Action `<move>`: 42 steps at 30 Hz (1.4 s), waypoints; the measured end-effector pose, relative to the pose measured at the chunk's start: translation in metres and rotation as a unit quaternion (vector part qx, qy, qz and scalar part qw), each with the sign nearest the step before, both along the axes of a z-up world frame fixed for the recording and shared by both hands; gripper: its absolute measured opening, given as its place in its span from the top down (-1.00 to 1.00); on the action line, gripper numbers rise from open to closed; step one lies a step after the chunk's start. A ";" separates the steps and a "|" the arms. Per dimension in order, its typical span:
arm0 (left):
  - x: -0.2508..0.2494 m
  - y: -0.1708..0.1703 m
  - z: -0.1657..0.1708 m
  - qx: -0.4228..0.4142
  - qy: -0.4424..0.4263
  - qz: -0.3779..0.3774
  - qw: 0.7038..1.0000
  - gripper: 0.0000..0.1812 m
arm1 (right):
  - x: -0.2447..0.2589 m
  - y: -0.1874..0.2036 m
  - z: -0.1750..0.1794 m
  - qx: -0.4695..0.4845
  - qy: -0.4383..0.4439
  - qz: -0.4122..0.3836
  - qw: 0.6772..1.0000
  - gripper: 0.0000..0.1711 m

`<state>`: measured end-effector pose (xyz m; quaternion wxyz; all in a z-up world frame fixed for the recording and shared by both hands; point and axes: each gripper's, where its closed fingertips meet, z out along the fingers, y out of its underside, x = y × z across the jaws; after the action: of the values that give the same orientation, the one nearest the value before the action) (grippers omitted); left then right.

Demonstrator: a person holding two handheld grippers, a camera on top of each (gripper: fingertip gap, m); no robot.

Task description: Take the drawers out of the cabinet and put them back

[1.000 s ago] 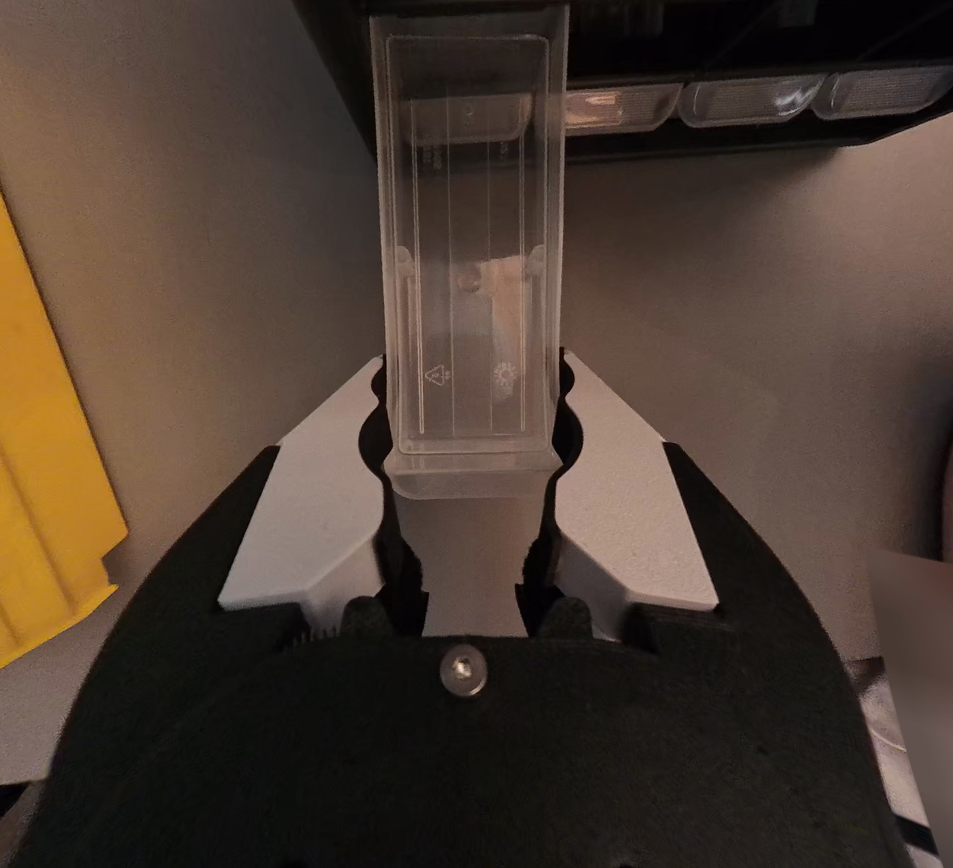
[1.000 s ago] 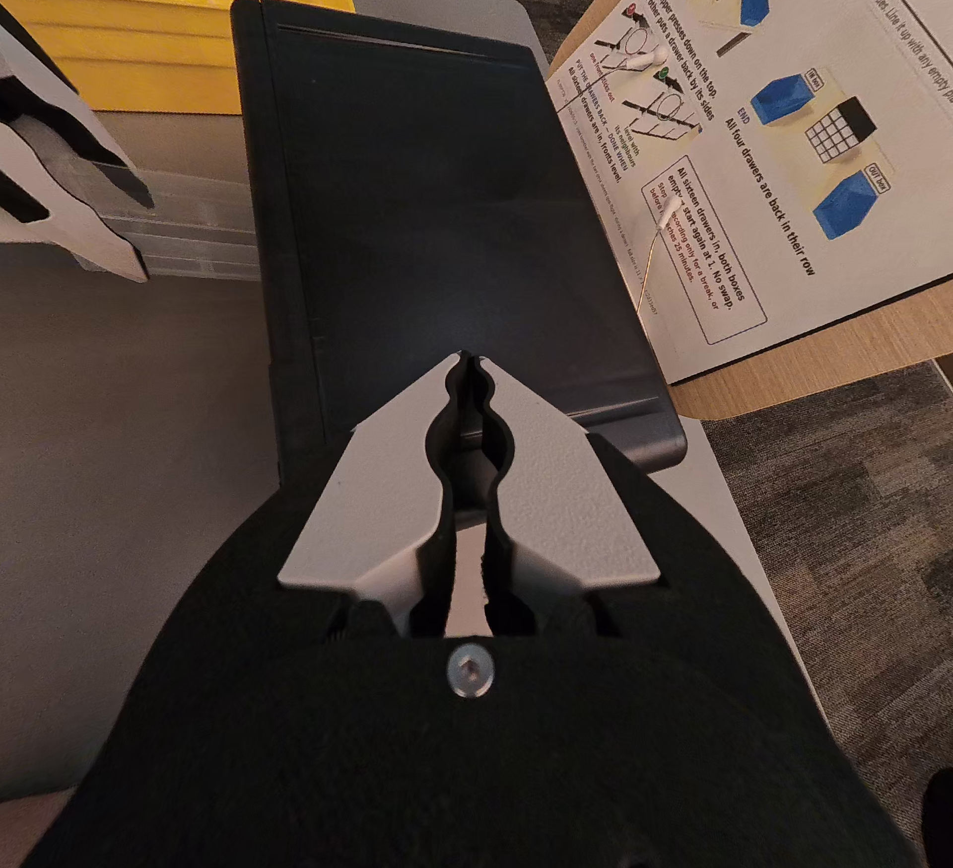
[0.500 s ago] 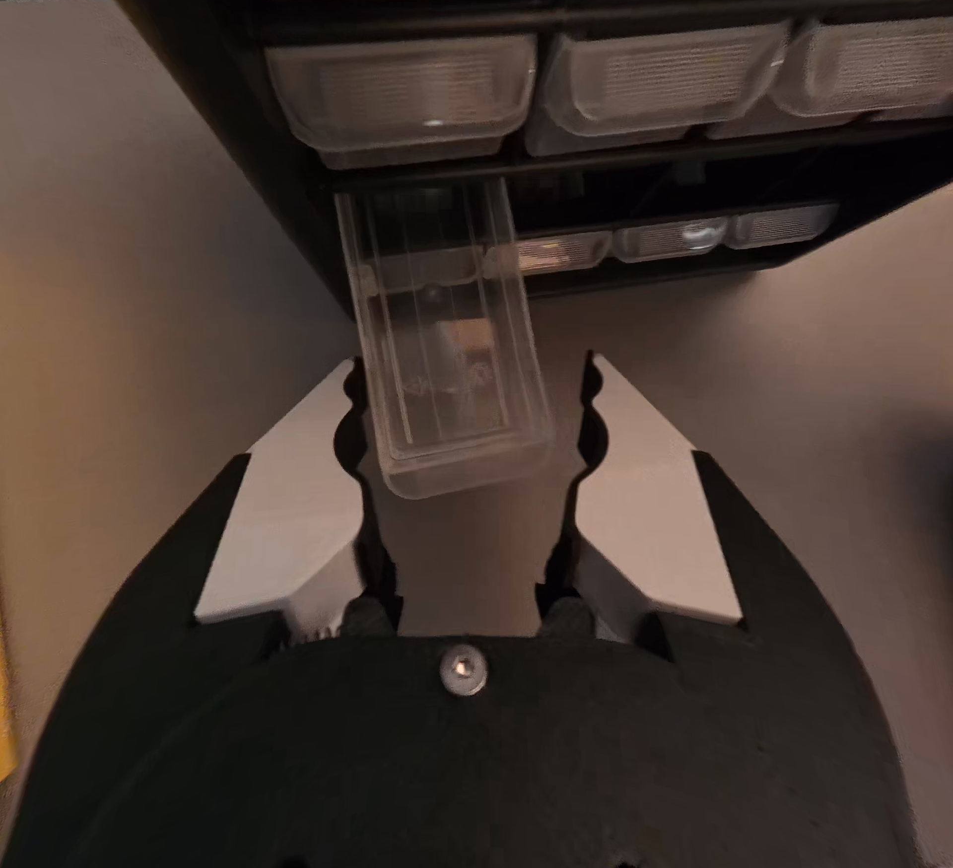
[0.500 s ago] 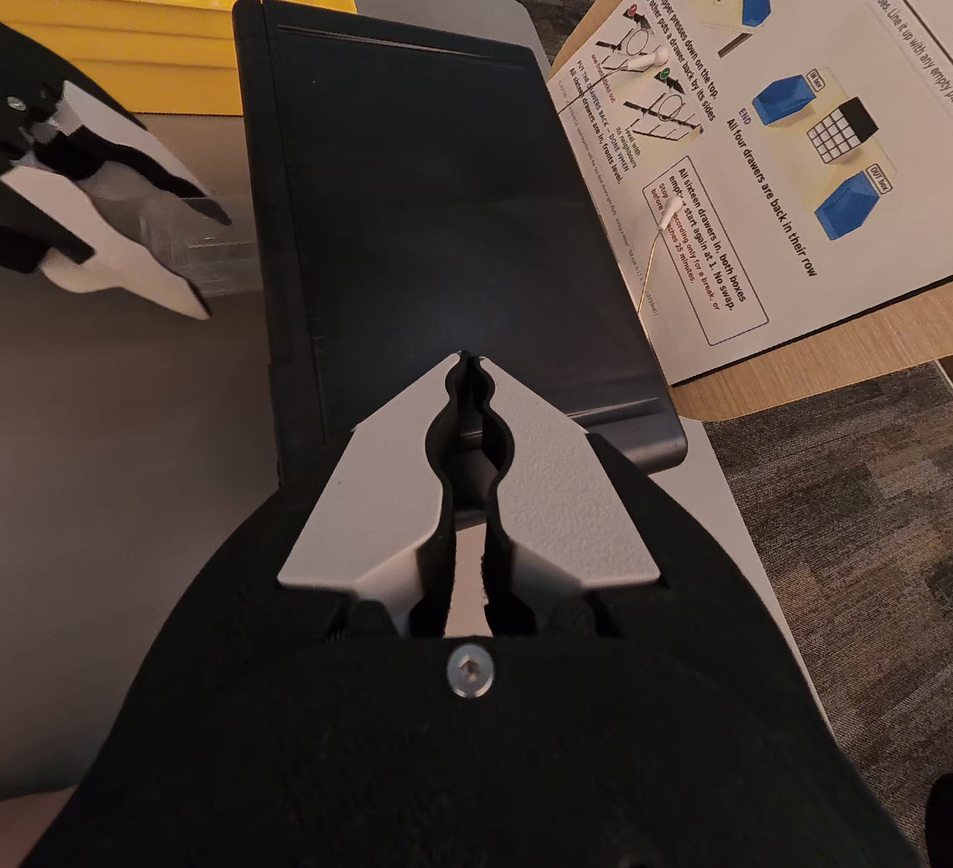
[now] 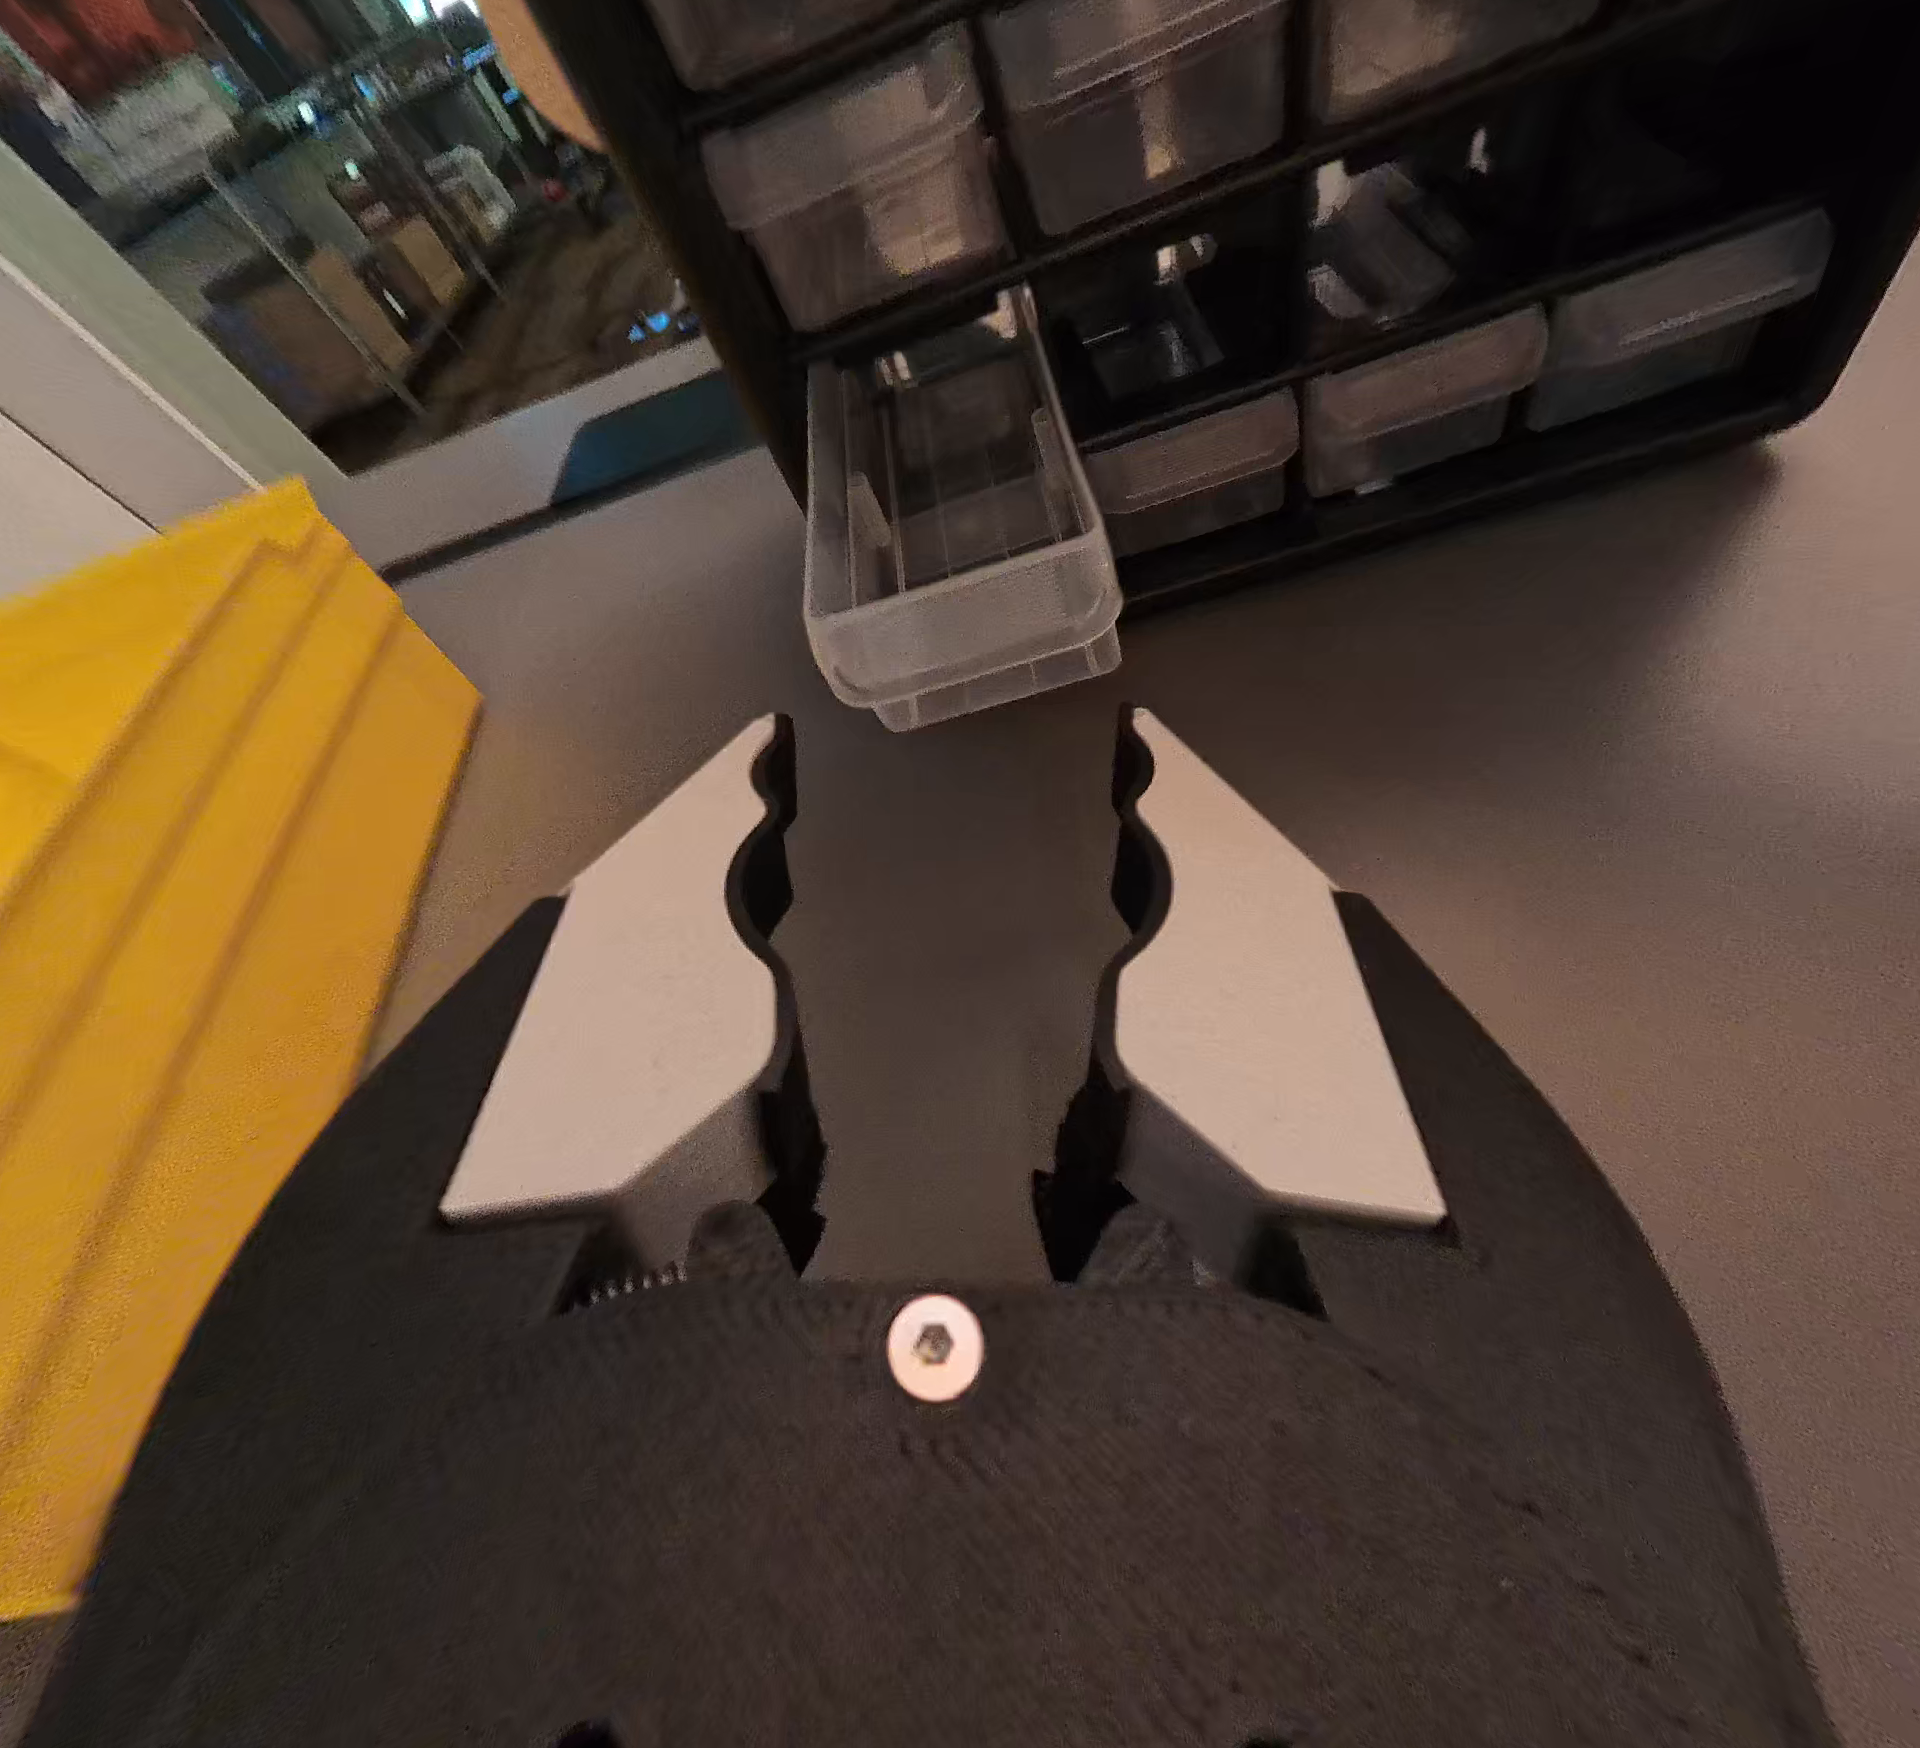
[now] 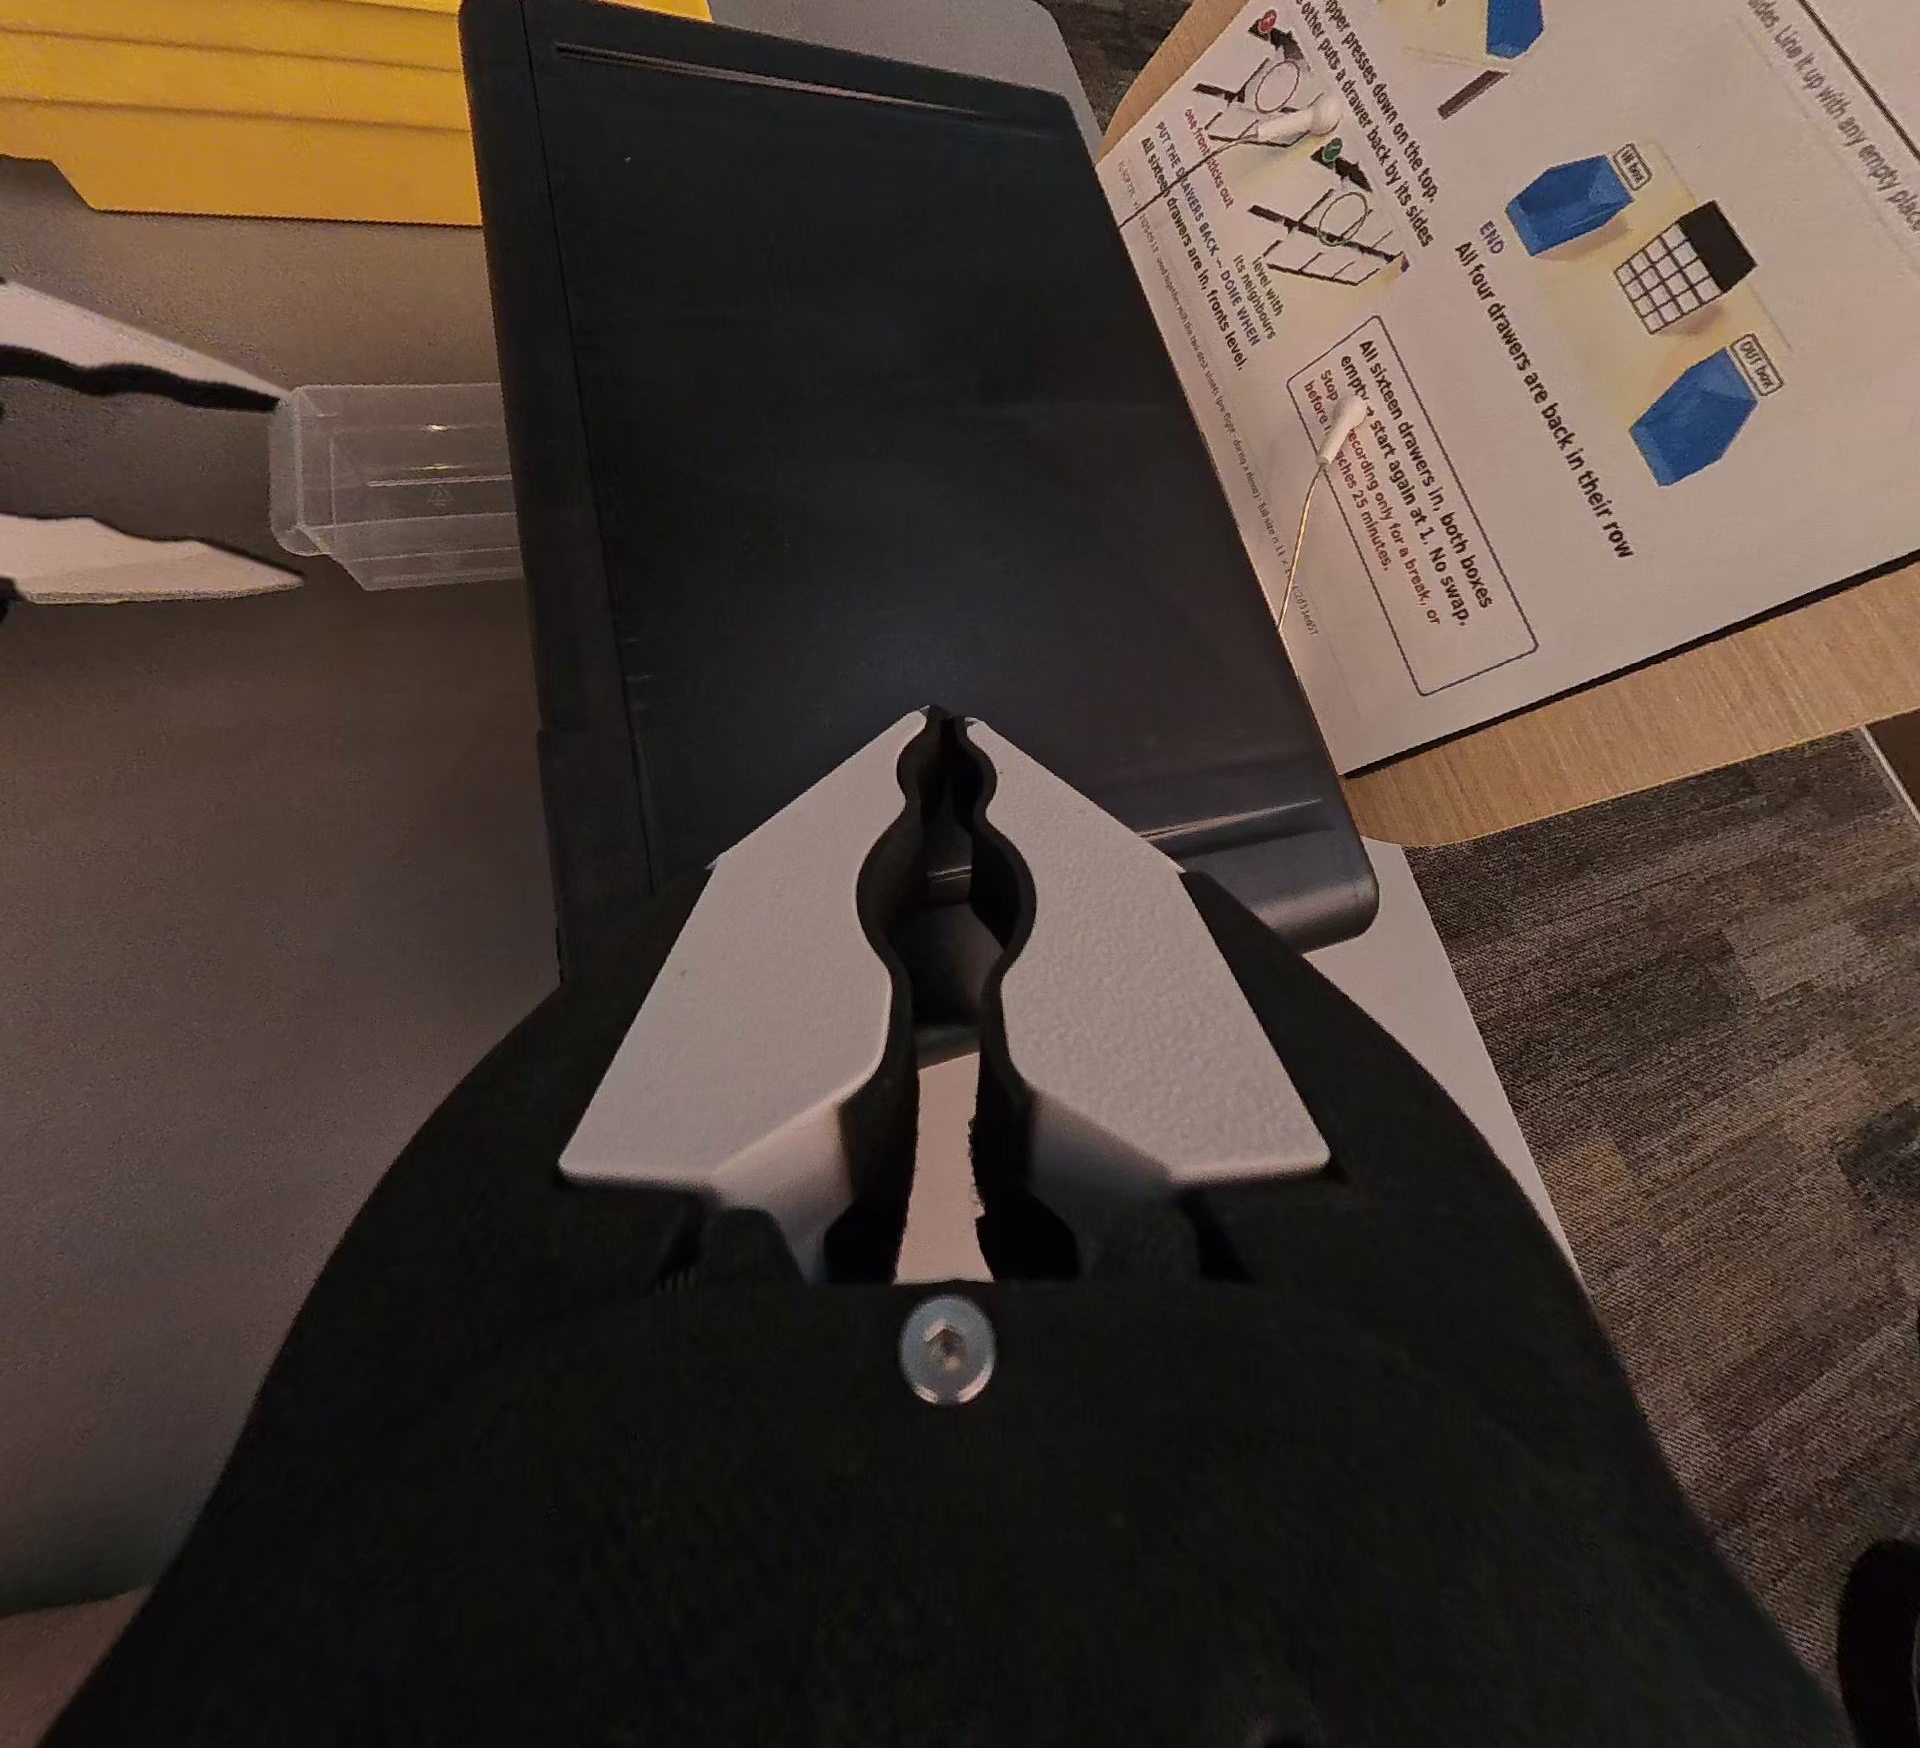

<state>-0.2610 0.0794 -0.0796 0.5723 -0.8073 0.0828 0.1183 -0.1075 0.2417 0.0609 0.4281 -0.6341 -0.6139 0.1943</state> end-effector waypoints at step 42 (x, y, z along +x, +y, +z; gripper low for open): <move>-0.004 0.042 0.021 0.060 -0.192 -0.011 0.980 0.56 | 0.000 0.001 0.001 -0.011 0.008 0.005 1.000 1.00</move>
<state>-0.2650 0.1216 -0.0584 0.6262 -0.7782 -0.0266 -0.0402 -0.1074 0.2432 0.0618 0.4253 -0.6338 -0.6115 0.2086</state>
